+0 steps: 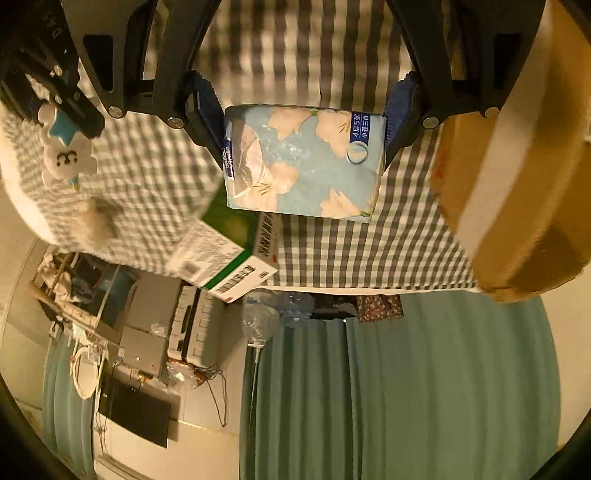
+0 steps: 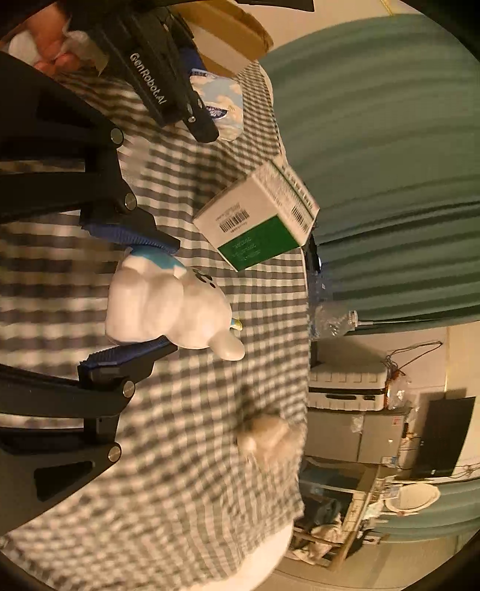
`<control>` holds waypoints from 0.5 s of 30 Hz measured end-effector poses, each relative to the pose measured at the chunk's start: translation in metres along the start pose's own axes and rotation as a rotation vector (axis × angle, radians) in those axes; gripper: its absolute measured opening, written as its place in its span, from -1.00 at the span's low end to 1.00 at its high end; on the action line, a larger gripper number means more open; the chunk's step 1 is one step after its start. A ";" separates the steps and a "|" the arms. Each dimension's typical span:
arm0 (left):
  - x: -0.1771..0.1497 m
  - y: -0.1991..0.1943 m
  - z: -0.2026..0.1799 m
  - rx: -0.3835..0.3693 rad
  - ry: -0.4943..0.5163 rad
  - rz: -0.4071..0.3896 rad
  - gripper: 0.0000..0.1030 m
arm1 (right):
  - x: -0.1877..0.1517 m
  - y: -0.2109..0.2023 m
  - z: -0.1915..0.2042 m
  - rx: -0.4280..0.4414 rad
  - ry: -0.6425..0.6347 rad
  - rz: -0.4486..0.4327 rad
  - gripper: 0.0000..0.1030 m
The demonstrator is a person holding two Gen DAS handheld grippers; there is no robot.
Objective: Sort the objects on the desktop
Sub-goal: 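Grasp the white plush toy with the right gripper while the left grasps the floral tissue packet, then carry the plush toy and floral packet over the cardboard box with both grippers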
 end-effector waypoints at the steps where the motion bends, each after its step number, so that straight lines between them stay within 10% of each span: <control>1: 0.000 -0.012 0.001 -0.009 0.004 -0.002 0.47 | -0.003 -0.015 -0.001 0.003 0.011 -0.005 -0.10; 15: 0.048 -0.180 0.014 -0.136 0.097 -0.073 0.47 | 0.010 -0.182 0.020 0.028 0.073 -0.100 -0.10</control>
Point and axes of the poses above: each gripper's, at about its wrist camera, not at the fingertips, and y roughly the way its jaws point, z to its left, x to its top, the point moved 6 cm from there along y, roughly the way its jaws point, and after that the axes turned 2 degrees about x, right-handed, at the moved point
